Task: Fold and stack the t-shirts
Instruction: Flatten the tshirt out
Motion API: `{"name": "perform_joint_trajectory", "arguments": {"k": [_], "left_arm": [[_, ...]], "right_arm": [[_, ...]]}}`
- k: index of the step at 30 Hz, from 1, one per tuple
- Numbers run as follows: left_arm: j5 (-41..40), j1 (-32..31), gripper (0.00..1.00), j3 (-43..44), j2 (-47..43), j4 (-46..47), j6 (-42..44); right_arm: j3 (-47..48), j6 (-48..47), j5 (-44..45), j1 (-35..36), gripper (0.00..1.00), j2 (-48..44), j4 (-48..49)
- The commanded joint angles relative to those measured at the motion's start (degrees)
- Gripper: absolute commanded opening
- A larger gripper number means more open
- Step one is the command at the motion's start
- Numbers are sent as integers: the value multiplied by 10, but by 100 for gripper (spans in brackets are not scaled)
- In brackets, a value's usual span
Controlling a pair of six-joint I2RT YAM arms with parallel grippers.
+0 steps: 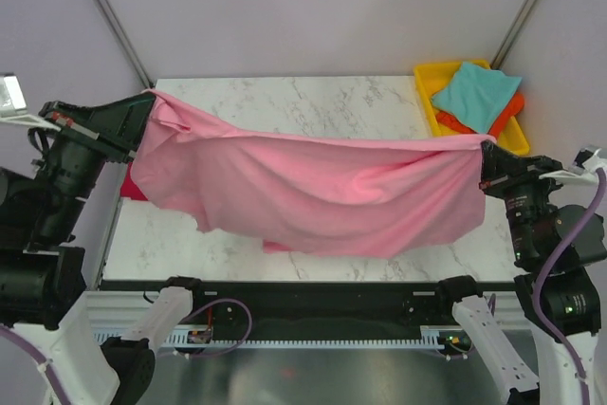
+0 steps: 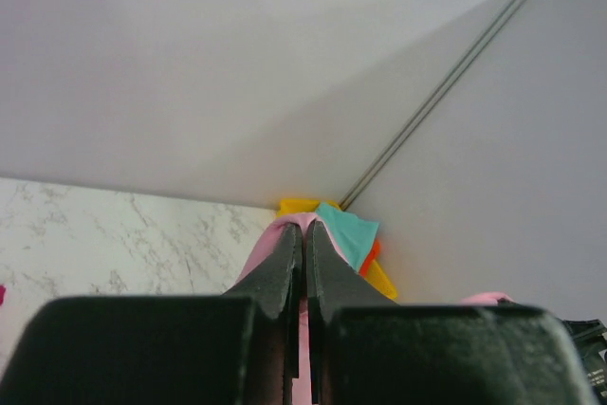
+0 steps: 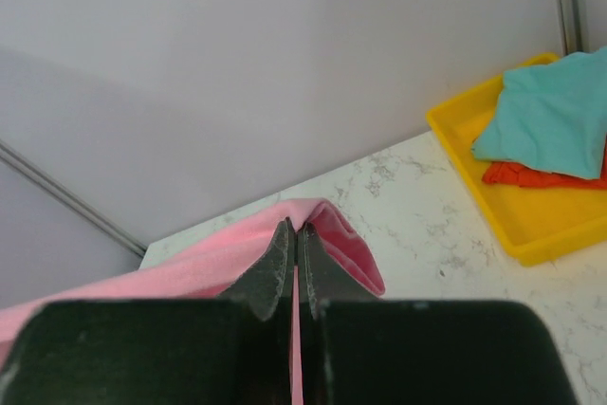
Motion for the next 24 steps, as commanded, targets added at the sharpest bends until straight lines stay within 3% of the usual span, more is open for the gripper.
{"name": "perform_joint_trajectory", "arguments": {"k": [1, 7, 8, 11, 12, 14, 15, 16, 17, 18, 19, 21, 24], "left_arm": [[11, 3, 2, -38, 71, -10, -1], [-16, 3, 2, -102, 201, 94, -48], [-21, 3, 2, -96, 271, 109, -59], [-19, 2, 2, -20, 401, 166, -95], [-19, 2, 2, 46, 498, 177, -102], [-25, 2, 2, 138, 594, 187, -89], [-29, 3, 5, 234, 697, 189, -70], [-31, 4, 20, 281, 741, 189, -60], [-32, 5, 80, 318, 784, 192, -57], [-29, 6, 99, 355, 813, 199, -59], [-9, 12, 100, 359, 849, 209, -66], [7, 12, 100, 313, 854, 263, -64], [-22, 12, 100, 248, 827, 274, -49]], "right_arm": [[-40, 12, 45, 0, 1, 13, -26], [-137, 76, 72, 0, 0, 129, 107], [-138, 95, 84, -1, 0, 159, 129], [-100, 124, 122, -1, 0, 303, 196], [-83, 128, 131, 0, 0, 341, 208], [-33, 144, 169, -5, 1, 447, 229], [-21, 150, 168, -9, 5, 477, 276], [-15, 153, 154, -17, 39, 531, 298], [-8, 157, 144, -21, 66, 556, 311], [8, 163, 134, -25, 84, 578, 335], [19, 160, 112, -28, 97, 612, 338], [38, 147, 97, -28, 97, 633, 349], [37, 145, 83, -27, 92, 642, 355]]}}
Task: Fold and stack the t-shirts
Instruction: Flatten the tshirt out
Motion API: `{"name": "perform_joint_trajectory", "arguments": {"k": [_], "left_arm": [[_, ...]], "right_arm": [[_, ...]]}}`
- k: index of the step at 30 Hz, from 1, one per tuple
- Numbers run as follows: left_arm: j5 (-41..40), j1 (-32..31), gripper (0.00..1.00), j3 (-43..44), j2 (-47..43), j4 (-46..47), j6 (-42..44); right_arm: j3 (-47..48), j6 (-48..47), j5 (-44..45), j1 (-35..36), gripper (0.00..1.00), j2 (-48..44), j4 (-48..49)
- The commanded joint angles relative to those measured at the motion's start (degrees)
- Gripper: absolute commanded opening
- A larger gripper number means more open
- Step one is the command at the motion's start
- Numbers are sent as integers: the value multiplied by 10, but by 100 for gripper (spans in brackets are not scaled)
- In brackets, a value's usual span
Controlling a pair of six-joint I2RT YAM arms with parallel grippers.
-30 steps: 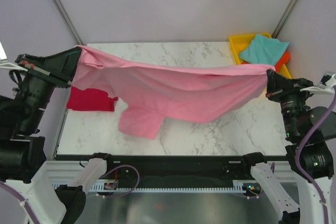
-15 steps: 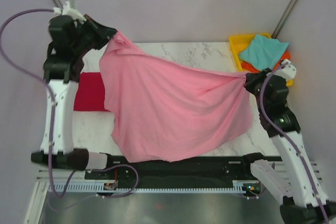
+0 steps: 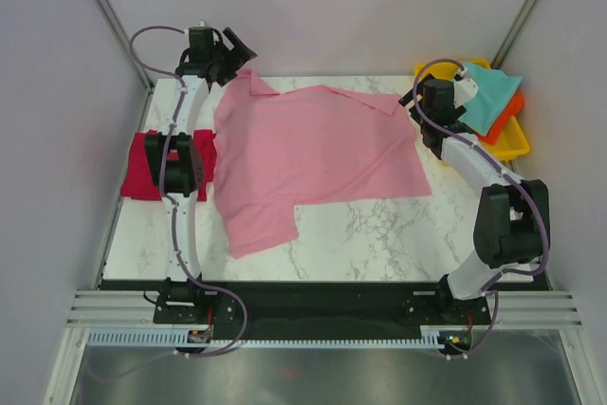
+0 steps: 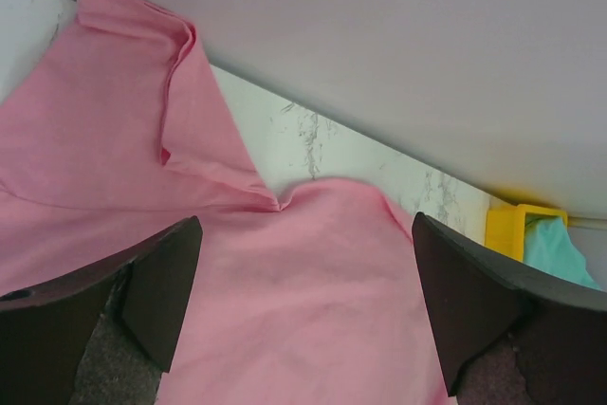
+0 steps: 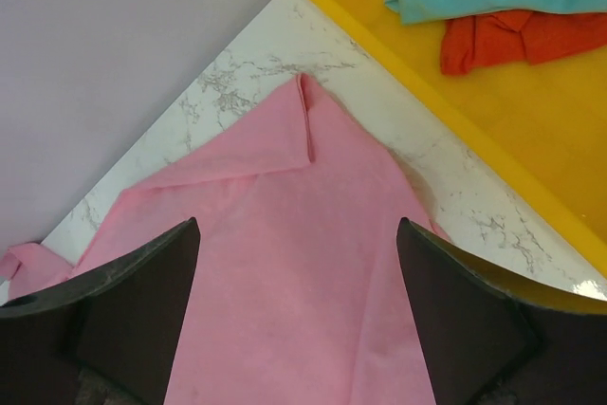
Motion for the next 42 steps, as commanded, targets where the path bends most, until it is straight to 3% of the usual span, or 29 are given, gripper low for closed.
{"name": "perform_joint_trajectory", "arguments": {"k": [1, 9, 14, 18, 19, 25, 29, 32, 36, 42], "left_arm": [[-15, 4, 100, -30, -69, 84, 20], [-137, 5, 100, -221, -250, 21, 71], [-126, 24, 100, -354, -357, 6, 62], [79, 115, 97, -538, -411, 85, -88], [81, 126, 95, -564, -433, 87, -100], [7, 86, 93, -731, -573, 67, -48], [2, 50, 93, -923, -728, 101, -90], [-59, -18, 93, -1039, -808, 168, -114], [-81, -38, 93, -1067, -861, 156, -71], [-70, -41, 93, -1082, -872, 114, -25]], "right_arm": [[32, 0, -18, 1, 93, -13, 61], [-71, -21, -22, 1, 77, -89, 18], [-150, -32, -8, 0, 72, -180, 0], [-209, 6, 12, -4, 65, -198, -18], [-217, 12, 11, -5, 64, -198, -16], [-256, 17, -4, -7, 61, -189, -16], [-276, 29, 10, -5, 61, -183, -13], [-287, 43, 28, -7, 60, -167, 1], [-281, 53, 30, -6, 60, -121, 6], [-273, 69, 36, -14, 59, -105, -10]]}}
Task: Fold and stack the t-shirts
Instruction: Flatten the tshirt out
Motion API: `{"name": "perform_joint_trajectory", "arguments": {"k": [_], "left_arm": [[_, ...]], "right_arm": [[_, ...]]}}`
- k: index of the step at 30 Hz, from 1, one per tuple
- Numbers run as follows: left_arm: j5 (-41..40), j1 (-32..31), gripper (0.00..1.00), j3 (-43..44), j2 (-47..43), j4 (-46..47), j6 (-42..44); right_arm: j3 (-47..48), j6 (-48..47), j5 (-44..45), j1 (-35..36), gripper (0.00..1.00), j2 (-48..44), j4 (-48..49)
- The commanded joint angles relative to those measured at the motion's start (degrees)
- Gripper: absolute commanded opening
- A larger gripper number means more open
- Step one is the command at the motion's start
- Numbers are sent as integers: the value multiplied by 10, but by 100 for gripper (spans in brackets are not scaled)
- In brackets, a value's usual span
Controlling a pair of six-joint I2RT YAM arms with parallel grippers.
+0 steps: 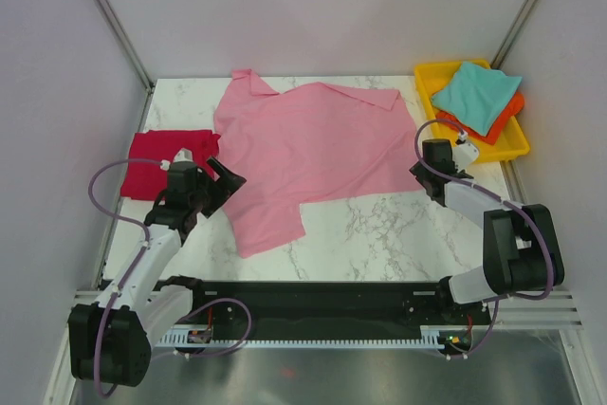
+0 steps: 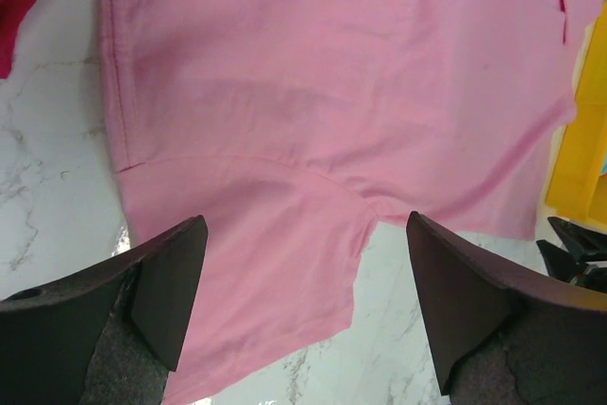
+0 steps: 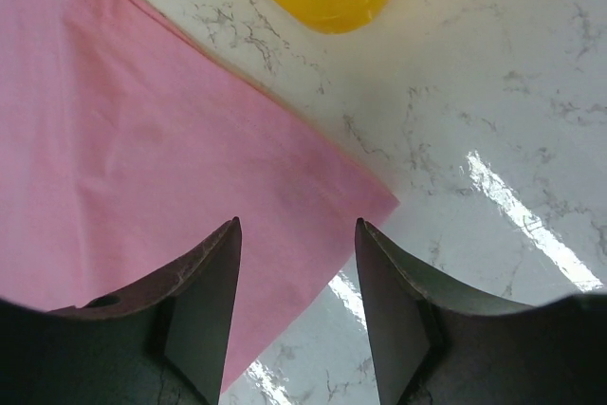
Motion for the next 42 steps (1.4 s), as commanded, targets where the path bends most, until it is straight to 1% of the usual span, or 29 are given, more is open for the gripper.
{"name": "perform_joint_trajectory", "arguments": {"k": [1, 2, 7, 11, 14, 16, 19, 20, 23, 25, 26, 27, 30, 32, 34, 37, 38, 42], "left_arm": [[-11, -2, 93, -9, -13, -12, 48], [-8, -2, 93, -11, -14, -19, 53], [6, -5, 93, -48, -55, -22, 56], [-22, -16, 91, -60, -87, -29, 59], [-30, -24, 89, -62, -81, -30, 62], [-30, -34, 86, -62, -70, -30, 64], [-37, -52, 81, -60, -47, -30, 66], [-46, -58, 80, -58, -42, -30, 67], [-56, -83, 79, -54, -25, -30, 64], [-60, -100, 79, -52, -18, -30, 63], [-60, -106, 78, -51, -16, -32, 63], [-64, -117, 75, -50, -15, -32, 63], [-77, -139, 72, -51, -9, -40, 61], [-82, -148, 70, -55, -9, -46, 53], [-90, -161, 65, -55, -9, -60, 42], [-120, -165, 64, -44, -3, -84, 33], [-133, -164, 61, -38, 6, -92, 34], [-155, -165, 61, -12, 25, -135, 34]], "right_arm": [[1, 26, 27, -8, 59, -8, 0], [-2, 28, 28, -10, 57, -11, -1], [-1, 36, 20, -22, 55, 5, -6], [3, 42, 8, -30, 53, 26, 1], [10, 43, -1, -33, 50, 47, 9], [17, 44, -9, -34, 49, 60, 8], [18, 49, -14, -35, 34, 75, 9], [16, 52, -13, -36, 20, 72, 10], [9, 53, -9, -38, 3, 52, 10], [5, 54, -7, -38, 0, 40, 10], [4, 54, -7, -38, 0, 31, 10], [3, 55, -6, -38, 0, 27, 9], [1, 57, -8, -38, 0, 23, 9], [3, 57, -11, -38, 0, 23, 9], [5, 57, -14, -38, 0, 22, 9], [1, 60, -15, -38, 0, 17, 7], [0, 60, -17, -38, 0, 15, 8], [0, 60, -16, -38, 0, 9, 8]]}}
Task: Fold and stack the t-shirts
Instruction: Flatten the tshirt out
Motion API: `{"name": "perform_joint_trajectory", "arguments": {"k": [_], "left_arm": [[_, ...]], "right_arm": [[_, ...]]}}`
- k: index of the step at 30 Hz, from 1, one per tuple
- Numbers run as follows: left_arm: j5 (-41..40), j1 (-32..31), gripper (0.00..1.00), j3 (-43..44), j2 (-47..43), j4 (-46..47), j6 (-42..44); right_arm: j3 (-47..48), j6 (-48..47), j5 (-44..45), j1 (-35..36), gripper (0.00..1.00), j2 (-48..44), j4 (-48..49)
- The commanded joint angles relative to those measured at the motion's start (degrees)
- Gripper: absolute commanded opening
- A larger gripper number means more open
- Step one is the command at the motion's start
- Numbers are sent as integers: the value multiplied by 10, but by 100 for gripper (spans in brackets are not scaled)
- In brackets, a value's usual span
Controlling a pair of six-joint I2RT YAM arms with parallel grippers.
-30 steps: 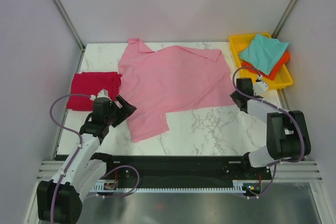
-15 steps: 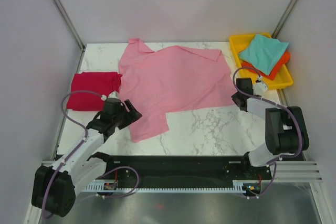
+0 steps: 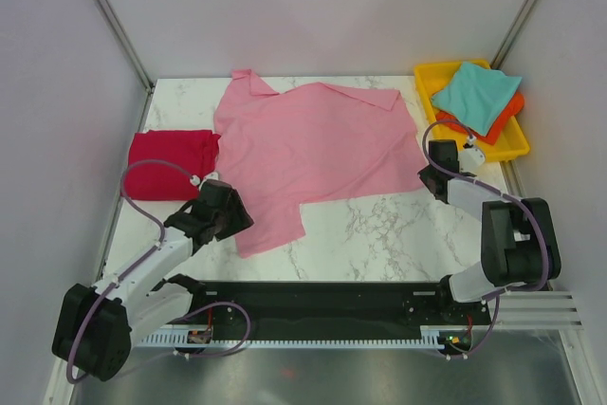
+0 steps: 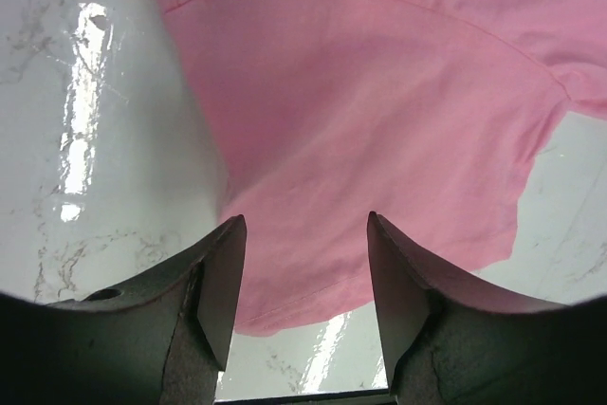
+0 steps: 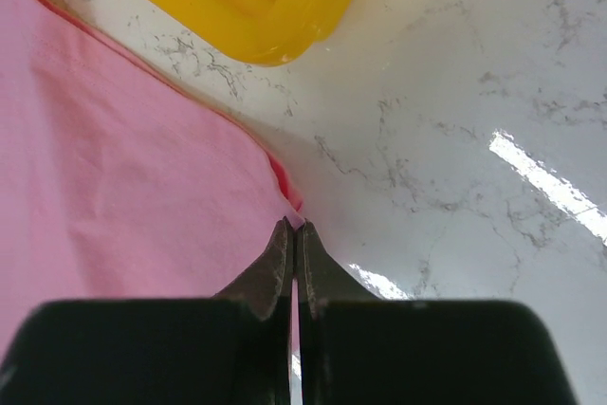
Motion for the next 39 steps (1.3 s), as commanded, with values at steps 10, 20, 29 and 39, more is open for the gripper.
{"name": "perform_joint_trajectory", "arguments": {"k": [10, 20, 29, 39], "left_arm": [[-43, -63, 62, 57, 57, -113, -38], [-13, -85, 57, 67, 50, -146, -48], [-20, -109, 57, 94, 82, -184, -66], [-34, -114, 59, 114, 152, -182, -57]], "right_arm": [[-5, 9, -7, -3, 0, -29, -1], [-14, 9, -6, -2, 0, -36, -1], [-13, 8, -12, -2, 0, -37, 0], [-16, 5, -17, -2, 0, -39, 1]]}}
